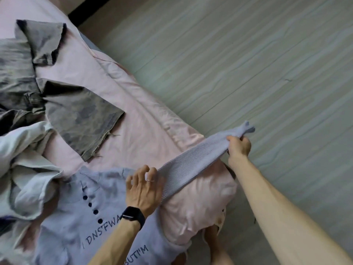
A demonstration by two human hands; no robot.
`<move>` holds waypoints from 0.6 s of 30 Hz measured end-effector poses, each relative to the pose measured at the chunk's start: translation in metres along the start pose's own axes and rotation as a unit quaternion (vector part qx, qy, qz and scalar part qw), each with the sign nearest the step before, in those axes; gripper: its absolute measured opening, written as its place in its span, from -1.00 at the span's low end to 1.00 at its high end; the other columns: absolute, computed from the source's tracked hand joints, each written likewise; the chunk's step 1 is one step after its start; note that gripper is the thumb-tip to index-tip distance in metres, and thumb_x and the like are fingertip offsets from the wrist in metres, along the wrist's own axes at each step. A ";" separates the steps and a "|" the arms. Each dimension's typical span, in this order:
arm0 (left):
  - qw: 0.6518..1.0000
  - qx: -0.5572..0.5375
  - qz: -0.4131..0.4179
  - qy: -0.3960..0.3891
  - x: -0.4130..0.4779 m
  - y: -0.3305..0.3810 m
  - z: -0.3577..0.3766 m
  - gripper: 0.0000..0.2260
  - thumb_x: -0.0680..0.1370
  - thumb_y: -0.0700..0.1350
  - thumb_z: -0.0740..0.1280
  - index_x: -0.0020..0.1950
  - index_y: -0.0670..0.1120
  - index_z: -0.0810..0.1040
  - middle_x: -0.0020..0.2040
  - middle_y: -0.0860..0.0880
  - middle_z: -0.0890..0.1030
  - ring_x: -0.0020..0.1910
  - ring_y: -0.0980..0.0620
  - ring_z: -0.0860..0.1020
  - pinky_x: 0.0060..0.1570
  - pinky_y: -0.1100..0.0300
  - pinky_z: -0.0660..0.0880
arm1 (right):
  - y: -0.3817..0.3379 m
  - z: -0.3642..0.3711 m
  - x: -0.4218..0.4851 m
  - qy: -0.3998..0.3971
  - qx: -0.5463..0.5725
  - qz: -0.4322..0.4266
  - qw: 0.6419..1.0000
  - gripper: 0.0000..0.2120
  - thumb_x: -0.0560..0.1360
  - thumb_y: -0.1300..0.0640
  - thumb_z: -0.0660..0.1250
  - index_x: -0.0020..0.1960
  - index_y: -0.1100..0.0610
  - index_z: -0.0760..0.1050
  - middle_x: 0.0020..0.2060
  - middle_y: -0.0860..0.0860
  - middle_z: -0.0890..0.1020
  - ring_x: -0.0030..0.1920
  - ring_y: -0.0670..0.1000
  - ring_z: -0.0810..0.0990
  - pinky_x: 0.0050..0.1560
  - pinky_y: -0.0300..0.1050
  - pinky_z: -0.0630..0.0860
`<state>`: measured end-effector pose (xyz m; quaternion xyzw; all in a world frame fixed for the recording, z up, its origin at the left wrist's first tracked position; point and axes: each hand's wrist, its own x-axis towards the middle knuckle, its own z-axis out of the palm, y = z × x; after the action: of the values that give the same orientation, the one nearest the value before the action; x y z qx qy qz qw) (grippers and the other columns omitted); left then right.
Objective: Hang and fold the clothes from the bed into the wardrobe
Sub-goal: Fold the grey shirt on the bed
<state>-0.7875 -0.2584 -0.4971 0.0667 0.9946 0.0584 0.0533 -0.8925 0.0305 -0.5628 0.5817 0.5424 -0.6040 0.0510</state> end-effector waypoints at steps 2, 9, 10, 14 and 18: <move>0.993 0.009 -0.065 -0.095 -0.017 -0.002 0.005 -0.61 0.57 0.22 0.12 0.30 0.04 0.36 0.25 -0.05 0.38 0.26 -0.15 0.41 0.22 -0.10 0.18 | -0.005 -0.015 -0.003 0.029 0.091 0.030 0.995 -0.81 0.42 0.35 0.37 -0.02 0.14 0.52 0.02 0.13 0.66 0.03 0.17 0.67 0.12 0.14 0.63; 0.936 -0.045 -0.241 -0.252 0.006 0.011 0.047 -0.38 0.57 0.40 -0.16 0.50 0.32 -0.44 0.45 0.14 -0.60 0.47 -0.01 -0.55 0.37 -0.44 -0.39 | 0.007 -0.047 -0.017 0.048 0.120 -0.003 0.992 -0.76 0.53 0.27 0.39 0.09 0.04 0.42 0.02 -0.04 0.61 0.14 0.09 0.62 0.27 0.14 0.55; 0.933 -0.050 -0.251 -0.255 0.013 0.015 0.049 -0.36 0.57 0.40 -0.14 0.52 0.30 -0.42 0.46 0.12 -0.58 0.48 -0.02 -0.53 0.37 -0.45 -0.36 | 0.006 -0.049 -0.022 0.034 0.115 -0.020 0.993 -0.77 0.53 0.26 0.39 0.07 0.02 0.43 0.01 -0.06 0.62 0.13 0.07 0.63 0.27 0.12 0.55; 0.924 -0.087 -0.233 -0.290 0.016 0.016 0.031 -0.28 0.55 0.44 -0.02 0.57 0.26 -0.30 0.57 0.06 -0.42 0.55 -0.05 -0.42 0.39 -0.42 -0.31 | 0.002 -0.050 -0.065 -0.008 0.034 -0.156 0.987 -0.85 0.52 0.23 0.40 0.02 0.06 0.48 -0.08 -0.09 0.64 0.00 0.00 0.62 0.02 -0.18 0.55; 0.896 -0.337 -0.248 -0.146 0.006 0.012 -0.030 -0.32 0.50 0.42 0.25 0.50 0.06 0.36 0.51 0.01 0.37 0.52 -0.06 0.27 0.37 -0.02 0.30 | 0.019 -0.039 -0.136 -0.092 -0.093 -0.310 0.942 -0.85 0.50 0.15 0.46 -0.09 0.01 0.48 -0.20 -0.14 0.63 -0.18 -0.16 0.59 -0.14 -0.34 0.47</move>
<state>-0.7950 -0.2488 -0.4666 -0.1962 0.8806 0.3649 0.2299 -0.8111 -0.0269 -0.4603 0.3192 0.7422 -0.5882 -0.0350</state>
